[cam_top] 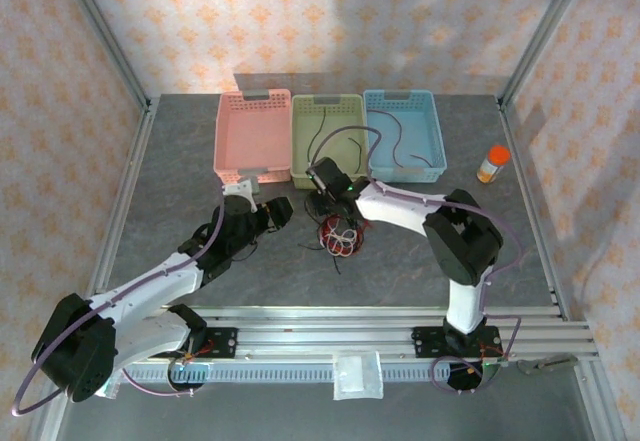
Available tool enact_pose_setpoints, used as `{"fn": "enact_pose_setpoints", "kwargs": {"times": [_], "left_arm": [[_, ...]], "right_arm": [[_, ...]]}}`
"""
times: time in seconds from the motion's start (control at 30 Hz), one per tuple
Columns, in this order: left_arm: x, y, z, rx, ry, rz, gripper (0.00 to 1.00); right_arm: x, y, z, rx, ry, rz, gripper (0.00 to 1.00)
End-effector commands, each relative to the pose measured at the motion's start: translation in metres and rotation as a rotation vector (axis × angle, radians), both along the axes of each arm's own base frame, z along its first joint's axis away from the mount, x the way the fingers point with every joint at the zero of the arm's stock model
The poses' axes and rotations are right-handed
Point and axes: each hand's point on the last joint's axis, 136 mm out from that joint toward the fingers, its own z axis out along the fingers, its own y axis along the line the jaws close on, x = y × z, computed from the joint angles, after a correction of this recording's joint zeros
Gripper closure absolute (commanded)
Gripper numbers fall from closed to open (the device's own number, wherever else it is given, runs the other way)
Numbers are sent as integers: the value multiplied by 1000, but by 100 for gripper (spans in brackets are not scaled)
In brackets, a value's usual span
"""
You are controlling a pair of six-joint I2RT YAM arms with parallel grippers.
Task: Untangle the cables
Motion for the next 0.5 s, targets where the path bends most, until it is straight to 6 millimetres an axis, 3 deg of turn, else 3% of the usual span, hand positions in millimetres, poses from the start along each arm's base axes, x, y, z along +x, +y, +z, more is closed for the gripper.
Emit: {"fn": "enact_pose_setpoints", "kwargs": {"times": [0.0, 0.23, 0.47], "left_arm": [[4, -1, 12, -71, -29, 5, 37], [3, 0, 8, -90, -33, 2, 35], [1, 1, 4, -88, -44, -5, 36]], "right_arm": [[8, -3, -3, -61, -27, -7, 48], [15, -1, -13, -95, -29, -8, 48], [16, 7, -14, -75, -23, 6, 60]]}}
